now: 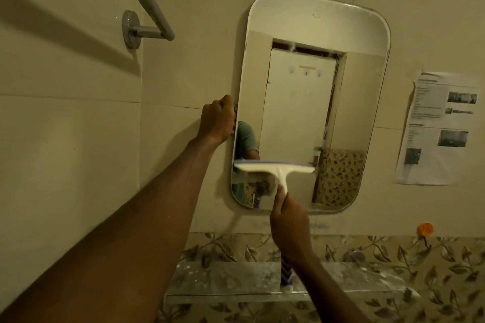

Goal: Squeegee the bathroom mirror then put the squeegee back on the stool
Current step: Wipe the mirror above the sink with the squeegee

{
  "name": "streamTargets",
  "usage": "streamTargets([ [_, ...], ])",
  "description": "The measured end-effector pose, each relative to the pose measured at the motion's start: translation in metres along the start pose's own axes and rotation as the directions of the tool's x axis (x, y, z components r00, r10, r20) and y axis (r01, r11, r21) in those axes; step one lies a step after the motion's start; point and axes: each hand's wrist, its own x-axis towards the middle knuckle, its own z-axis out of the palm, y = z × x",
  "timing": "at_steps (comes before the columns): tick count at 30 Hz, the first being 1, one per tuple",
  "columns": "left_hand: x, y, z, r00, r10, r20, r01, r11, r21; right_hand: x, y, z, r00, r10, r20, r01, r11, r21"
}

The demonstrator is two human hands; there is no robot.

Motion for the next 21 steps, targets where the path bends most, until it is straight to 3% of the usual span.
streamTargets([
  [2, -0.001, 0.001, 0.0, 1.0, 0.004, 0.004, -0.004, 1.0, 0.008, -0.016, 0.012, 0.008, 1.0, 0.001, 0.009, -0.001, 0.999, -0.054],
  [5, -0.002, 0.001, 0.001, 1.0, -0.006, -0.001, 0.006, 1.0, 0.001, -0.006, 0.001, -0.004, 1.0, -0.024, 0.013, 0.024, 1.0, -0.001],
  [8, 0.0, 0.0, 0.001, 1.0, -0.006, -0.007, 0.006, 1.0, 0.001, 0.046, -0.033, -0.037, 0.993, -0.091, -0.076, 0.098, 0.991, 0.095],
  [12, 0.002, 0.003, 0.002, 0.999, -0.025, -0.032, 0.026, 0.999, 0.028, 0.146, -0.076, -0.079, 0.958, -0.152, -0.244, 0.177, 0.981, 0.081],
  [15, 0.003, 0.005, 0.003, 0.998, -0.031, -0.05, 0.032, 0.999, 0.029, 0.192, -0.093, -0.098, 0.953, -0.181, -0.245, 0.199, 0.979, 0.051],
  [21, 0.007, 0.011, 0.002, 0.999, -0.016, -0.03, 0.017, 0.999, 0.047, 0.105, -0.045, -0.051, 0.986, -0.103, -0.129, 0.115, 0.989, 0.094],
])
